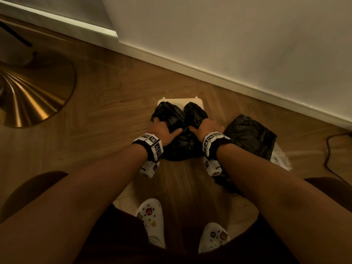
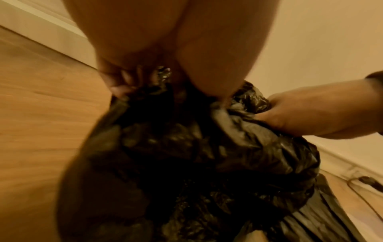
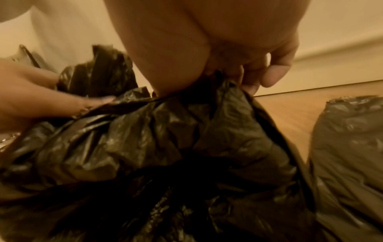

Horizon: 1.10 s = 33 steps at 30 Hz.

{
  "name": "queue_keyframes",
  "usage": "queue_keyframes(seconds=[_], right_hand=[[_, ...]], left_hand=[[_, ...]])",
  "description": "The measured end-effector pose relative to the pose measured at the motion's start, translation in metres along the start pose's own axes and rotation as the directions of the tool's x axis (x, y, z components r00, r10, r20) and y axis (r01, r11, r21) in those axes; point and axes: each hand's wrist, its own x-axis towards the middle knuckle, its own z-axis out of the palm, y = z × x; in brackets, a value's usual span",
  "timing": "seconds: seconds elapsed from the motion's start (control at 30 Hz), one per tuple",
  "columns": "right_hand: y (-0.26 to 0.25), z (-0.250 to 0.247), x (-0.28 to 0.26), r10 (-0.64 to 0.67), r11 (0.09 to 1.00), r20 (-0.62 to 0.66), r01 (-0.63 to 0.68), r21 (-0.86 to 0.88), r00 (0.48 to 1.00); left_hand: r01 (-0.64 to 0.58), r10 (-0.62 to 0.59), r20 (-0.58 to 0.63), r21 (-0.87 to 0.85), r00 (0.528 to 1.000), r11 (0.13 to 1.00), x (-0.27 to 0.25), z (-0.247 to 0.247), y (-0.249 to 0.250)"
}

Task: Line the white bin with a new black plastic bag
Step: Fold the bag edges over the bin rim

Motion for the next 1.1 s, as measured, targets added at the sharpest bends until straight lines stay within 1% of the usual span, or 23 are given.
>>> queue_keyframes(seconds=[0.07, 0.1, 0.13, 0.2, 0.27, 0.3, 0.37, 0.4, 0.47, 0.5, 0.53, 0.57, 0.63, 0.67, 0.73, 0.83, 0.87, 0.93, 1.0, 1.1], right_hand=[[0.002, -0.001, 0.006, 0.005, 0.995, 0.02, -0.007, 0.098, 1.0], [0.004, 0.0, 0.009, 0.009, 0.988, 0.018, -0.012, 0.151, 1.0], [0.004, 0.0, 0.012, 0.006, 0.982, 0.014, -0.009, 0.19, 1.0], [0.005, 0.0, 0.015, -0.003, 0.977, 0.028, -0.003, 0.214, 1.0], [0.005, -0.002, 0.014, -0.03, 0.975, 0.086, 0.011, 0.221, 0.996], [0.006, -0.002, 0.015, -0.042, 0.97, 0.129, 0.01, 0.243, 0.991], [0.012, -0.008, 0.016, -0.091, 0.939, 0.262, -0.005, 0.343, 0.961], [0.017, -0.013, 0.015, -0.142, 0.932, 0.331, 0.014, 0.361, 0.933], [0.024, -0.021, 0.011, -0.265, 0.938, 0.426, 0.129, 0.322, 0.865], [0.028, -0.02, 0.009, -0.3, 0.94, 0.443, 0.183, 0.288, 0.845], [0.03, -0.019, 0.007, -0.316, 0.94, 0.425, 0.22, 0.261, 0.848], [0.03, -0.015, 0.005, -0.316, 0.944, 0.375, 0.248, 0.218, 0.872], [0.025, -0.004, 0.001, -0.318, 0.948, 0.235, 0.301, 0.106, 0.918], [0.022, 0.0, 0.0, -0.325, 0.946, 0.157, 0.321, 0.057, 0.932], [0.018, 0.005, 0.0, -0.284, 0.959, 0.048, 0.285, -0.004, 0.958], [0.012, 0.007, 0.001, -0.171, 0.982, -0.03, 0.168, -0.08, 0.985], [0.009, 0.009, 0.003, -0.153, 0.985, -0.041, 0.148, -0.09, 0.987], [0.005, 0.012, 0.004, -0.158, 0.984, -0.051, 0.153, -0.095, 0.986], [0.005, 0.016, 0.007, -0.208, 0.975, -0.053, 0.203, -0.095, 0.977], [0.003, 0.02, 0.008, -0.329, 0.941, -0.063, 0.322, -0.102, 0.942]], left_hand=[[-0.068, 0.067, 0.03, 0.048, 0.997, 0.997, -0.003, 0.0, -0.002], [-0.084, 0.08, 0.043, 0.091, 0.996, 0.992, -0.004, 0.0, -0.003], [-0.085, 0.076, 0.065, 0.147, 0.995, 0.985, -0.004, 0.0, -0.003], [-0.068, 0.045, 0.102, 0.229, 0.994, 0.971, 0.001, 0.006, -0.005], [-0.03, -0.006, 0.151, 0.236, 0.989, 0.971, 0.005, 0.003, -0.003], [-0.016, -0.019, 0.154, 0.224, 0.988, 0.974, 0.007, 0.0, -0.001], [-0.02, -0.007, 0.145, 0.183, 0.989, 0.983, 0.011, -0.005, 0.002], [-0.039, 0.019, 0.129, 0.158, 0.991, 0.987, 0.012, -0.007, 0.003], [-0.062, 0.051, 0.101, 0.104, 0.994, 0.993, 0.014, -0.01, 0.003], [-0.067, 0.06, 0.095, 0.08, 0.994, 0.994, 0.014, -0.011, 0.004], [-0.074, 0.068, 0.09, 0.067, 0.994, 0.995, 0.014, -0.012, 0.004], [-0.078, 0.073, 0.088, 0.065, 0.993, 0.995, 0.013, -0.014, 0.005], [-0.101, 0.095, 0.09, 0.065, 0.991, 0.993, 0.012, -0.015, 0.005], [-0.119, 0.113, 0.097, 0.066, 0.989, 0.991, 0.011, -0.015, 0.004], [-0.153, 0.146, 0.096, 0.067, 0.985, 0.986, 0.009, -0.012, 0.002], [-0.21, 0.205, 0.046, 0.12, 0.978, 0.97, 0.004, -0.001, -0.002], [-0.211, 0.209, 0.029, 0.103, 0.977, 0.972, 0.002, 0.004, -0.004], [-0.198, 0.197, 0.022, 0.062, 0.98, 0.978, -0.003, 0.007, -0.005], [-0.185, 0.184, 0.014, 0.04, 0.983, 0.982, -0.007, 0.005, 0.0], [-0.178, 0.177, 0.062, 0.021, 0.982, 0.984, -0.007, 0.007, 0.008]])
